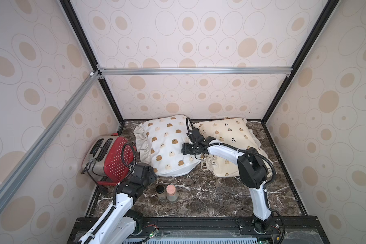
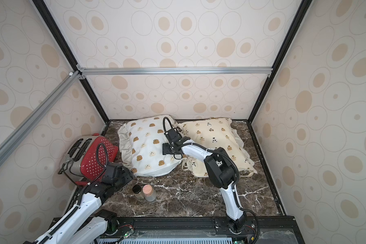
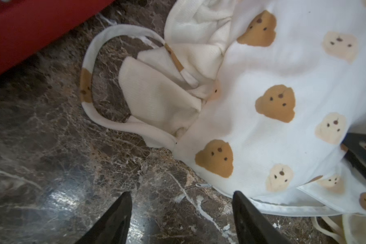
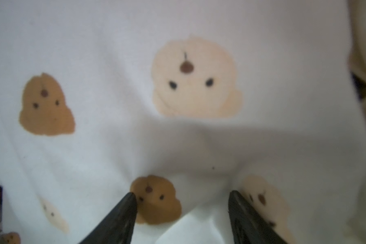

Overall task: Zip up pillowcases
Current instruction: Pick up the pillowcase from the center of the board.

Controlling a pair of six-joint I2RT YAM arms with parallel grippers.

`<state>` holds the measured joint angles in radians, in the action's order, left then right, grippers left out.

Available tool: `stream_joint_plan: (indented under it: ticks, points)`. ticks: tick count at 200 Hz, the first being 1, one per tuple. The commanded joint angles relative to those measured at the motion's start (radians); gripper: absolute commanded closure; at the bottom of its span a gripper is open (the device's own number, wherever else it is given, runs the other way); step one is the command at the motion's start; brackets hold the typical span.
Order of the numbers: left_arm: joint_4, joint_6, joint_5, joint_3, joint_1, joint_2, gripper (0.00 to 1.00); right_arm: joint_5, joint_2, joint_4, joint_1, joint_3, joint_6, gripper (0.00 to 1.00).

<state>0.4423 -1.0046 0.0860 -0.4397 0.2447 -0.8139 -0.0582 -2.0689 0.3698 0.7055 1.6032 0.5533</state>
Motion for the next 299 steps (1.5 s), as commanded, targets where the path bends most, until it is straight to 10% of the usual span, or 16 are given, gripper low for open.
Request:
stream_joint_plan:
  ticks: [1, 164, 299]
  points:
    - [-0.085, -0.041, -0.063, 0.008, -0.043, -0.026, 0.3, -0.04, 0.107, -0.022, 0.022, -0.062, 0.001, 0.28]
    - [-0.333, -0.068, -0.222, 0.035, -0.189, -0.277, 0.44, -0.138, 0.243, -0.099, 0.155, -0.319, 0.121, 0.28]
    - [-0.428, -0.023, -0.239, -0.026, -0.193, -0.472, 0.9, -0.094, 0.072, -0.116, 0.164, -0.2, 0.103, 0.28]
